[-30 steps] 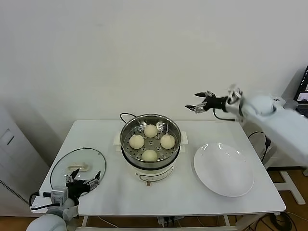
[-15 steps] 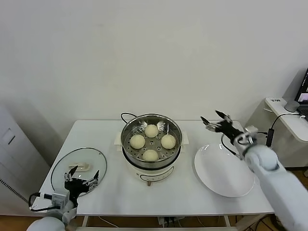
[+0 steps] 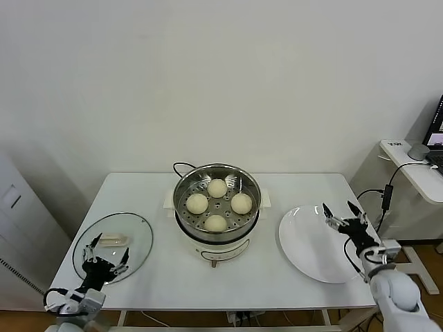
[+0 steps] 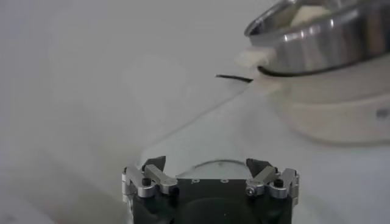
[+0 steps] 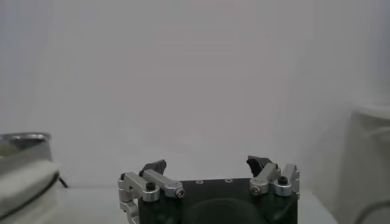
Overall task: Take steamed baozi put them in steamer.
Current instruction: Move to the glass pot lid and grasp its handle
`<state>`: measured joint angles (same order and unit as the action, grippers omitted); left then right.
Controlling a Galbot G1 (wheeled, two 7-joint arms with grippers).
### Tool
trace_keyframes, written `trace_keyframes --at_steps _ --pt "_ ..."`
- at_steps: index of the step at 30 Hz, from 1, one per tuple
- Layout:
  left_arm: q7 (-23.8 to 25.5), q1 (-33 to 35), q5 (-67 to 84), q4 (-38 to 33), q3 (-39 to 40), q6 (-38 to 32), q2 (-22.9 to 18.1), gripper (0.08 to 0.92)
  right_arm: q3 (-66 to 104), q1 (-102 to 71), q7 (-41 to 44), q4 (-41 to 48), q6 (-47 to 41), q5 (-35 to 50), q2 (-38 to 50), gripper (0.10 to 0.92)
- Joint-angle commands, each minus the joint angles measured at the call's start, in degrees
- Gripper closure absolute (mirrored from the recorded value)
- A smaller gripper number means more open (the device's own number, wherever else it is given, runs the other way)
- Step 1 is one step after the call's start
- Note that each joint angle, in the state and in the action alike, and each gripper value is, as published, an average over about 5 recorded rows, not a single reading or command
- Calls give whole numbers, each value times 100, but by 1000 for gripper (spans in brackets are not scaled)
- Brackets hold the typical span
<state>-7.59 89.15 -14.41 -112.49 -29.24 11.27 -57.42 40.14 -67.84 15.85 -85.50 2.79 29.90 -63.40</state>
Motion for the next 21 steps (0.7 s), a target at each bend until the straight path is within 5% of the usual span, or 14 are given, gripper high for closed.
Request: trace_keyframes --at_steps 1,9,21 --pt "-102 -186 -3865 1466 -280 -1535 -163 177 552 -558 54 -45 136 -442 -555 203" --pt "-702 -530 -5696 2266 -631 -2121 -426 177 519 -508 102 19 146 -545 -665 203" --pt "-1160 -1208 -6350 2968 -724 -2319 -534 177 461 -440 216 164 214 -785 -841 203"
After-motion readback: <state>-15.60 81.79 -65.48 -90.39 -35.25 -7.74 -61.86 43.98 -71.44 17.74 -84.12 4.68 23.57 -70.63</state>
